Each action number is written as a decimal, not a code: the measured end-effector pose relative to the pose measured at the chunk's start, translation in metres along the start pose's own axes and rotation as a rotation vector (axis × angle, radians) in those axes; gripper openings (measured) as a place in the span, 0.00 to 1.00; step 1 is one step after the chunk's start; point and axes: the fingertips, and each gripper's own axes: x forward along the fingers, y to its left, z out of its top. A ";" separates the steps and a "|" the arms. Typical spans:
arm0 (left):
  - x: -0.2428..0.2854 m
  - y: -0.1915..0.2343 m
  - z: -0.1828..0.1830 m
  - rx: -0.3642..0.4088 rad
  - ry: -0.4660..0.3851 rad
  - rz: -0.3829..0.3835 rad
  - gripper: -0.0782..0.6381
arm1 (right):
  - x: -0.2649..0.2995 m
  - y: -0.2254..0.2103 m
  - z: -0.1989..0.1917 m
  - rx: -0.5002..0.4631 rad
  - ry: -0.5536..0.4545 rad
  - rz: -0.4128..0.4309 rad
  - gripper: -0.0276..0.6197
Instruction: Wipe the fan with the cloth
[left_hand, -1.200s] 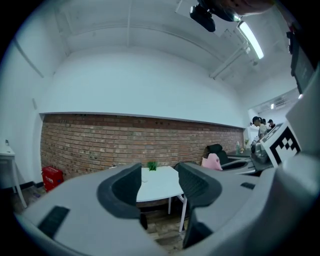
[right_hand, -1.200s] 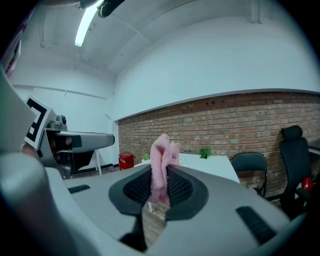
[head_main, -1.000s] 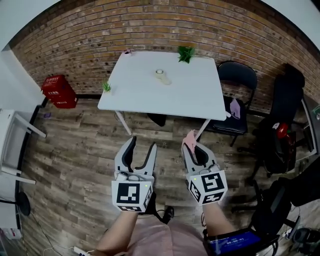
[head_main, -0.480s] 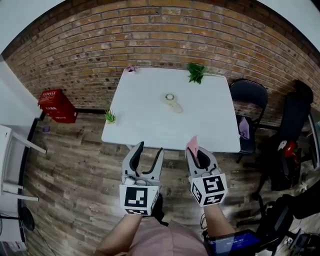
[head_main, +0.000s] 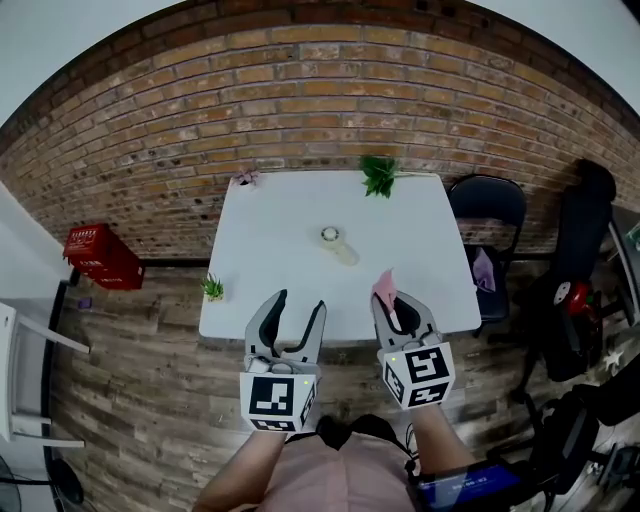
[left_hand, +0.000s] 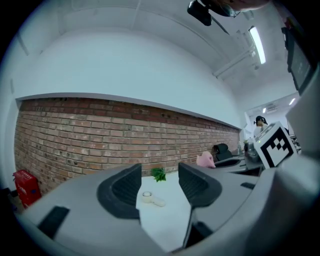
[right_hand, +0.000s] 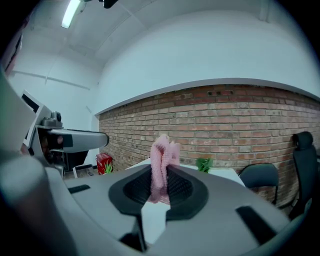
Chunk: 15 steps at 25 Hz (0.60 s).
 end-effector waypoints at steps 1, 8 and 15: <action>0.006 -0.002 -0.002 -0.001 0.006 -0.011 0.43 | 0.003 -0.006 0.000 -0.004 0.004 -0.006 0.13; 0.057 -0.011 -0.030 -0.014 0.078 -0.026 0.43 | 0.037 -0.053 -0.019 0.010 0.051 -0.004 0.14; 0.121 0.007 -0.040 -0.002 0.124 0.073 0.43 | 0.107 -0.095 -0.033 0.016 0.078 0.087 0.14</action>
